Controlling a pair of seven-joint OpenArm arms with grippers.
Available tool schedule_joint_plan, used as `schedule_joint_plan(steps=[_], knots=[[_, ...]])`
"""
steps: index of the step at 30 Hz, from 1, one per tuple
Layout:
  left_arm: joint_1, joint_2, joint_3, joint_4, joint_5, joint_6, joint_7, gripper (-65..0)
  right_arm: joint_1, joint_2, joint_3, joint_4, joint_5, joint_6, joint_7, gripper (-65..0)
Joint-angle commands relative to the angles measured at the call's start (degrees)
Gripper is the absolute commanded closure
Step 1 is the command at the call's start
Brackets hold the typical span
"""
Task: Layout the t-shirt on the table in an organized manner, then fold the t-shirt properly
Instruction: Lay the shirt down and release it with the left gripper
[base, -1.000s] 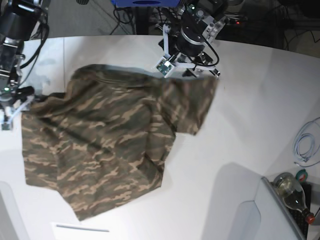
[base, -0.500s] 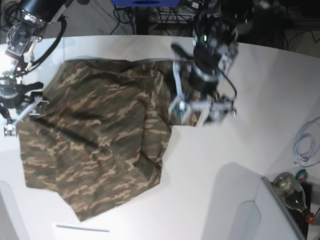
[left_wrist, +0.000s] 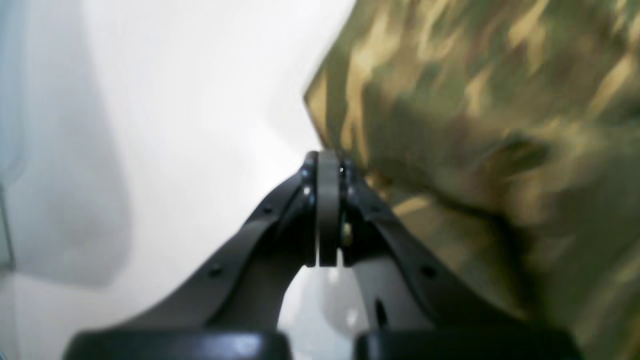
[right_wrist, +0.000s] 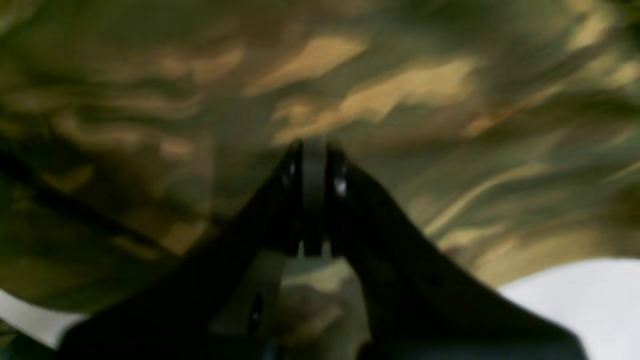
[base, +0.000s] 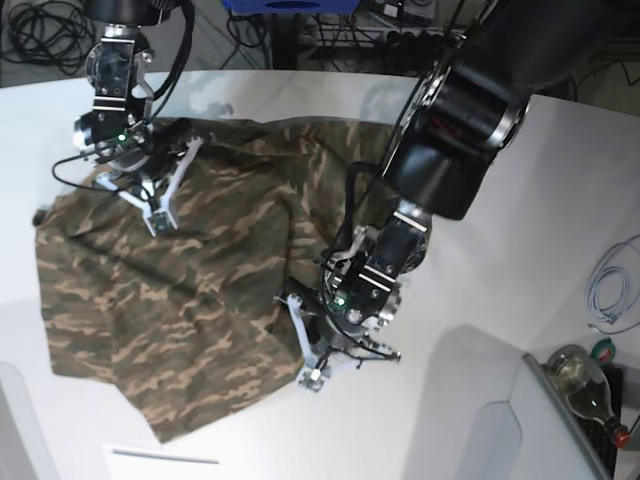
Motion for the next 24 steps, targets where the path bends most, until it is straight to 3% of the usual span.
schedule_joint_plan(steps=[1,4,7,11,15,18,21,22,24], knots=[[-2.8,1.6,-0.1,-2.8,1.6,0.1,-2.4,0.0,0.1,0.6,1.7,0.8,0.1,0.1,0.0,-0.6],[-2.8,2.7,-0.1,-9.0,7.4,0.1,-4.0,0.0,-0.1,2.8,5.5,-0.9,0.0,0.1,0.0,-0.6],[1.6,2.5,-0.2,-7.5,12.5,0.1,-3.9,0.0,2.1,6.5,8.2,-5.9,0.1,0.1,0.2,-0.6],[12.4,-0.2,-0.7,2.9,17.8,0.1,-3.2,0.0,8.5,11.5,10.2,-15.6,0.1,0.2,1.2,-0.6],[20.4,-3.0,-1.0,17.6,18.5,0.1,1.6,0.0,13.2,14.3,10.1,-20.7,0.1,0.3,4.6,-0.3],[24.0,-5.6,-4.0,30.1,18.4,0.1,7.1,0.0,12.6,14.4,10.3,-12.7,0.1,0.7,5.1,-0.8],[28.6,-7.1,-14.3,42.1,18.4,0.1,9.8,0.0,8.7,10.8,9.9,1.9,0.1,0.7,5.1,-1.1],[30.3,-7.8,-18.3,45.6,18.4,0.1,9.8,0.0,7.6,9.3,9.4,6.7,0.1,0.7,5.0,-2.4],[33.4,-9.5,-25.0,50.4,18.4,0.1,9.8,0.0,5.2,7.3,4.2,12.9,0.1,0.7,4.8,-11.0]])
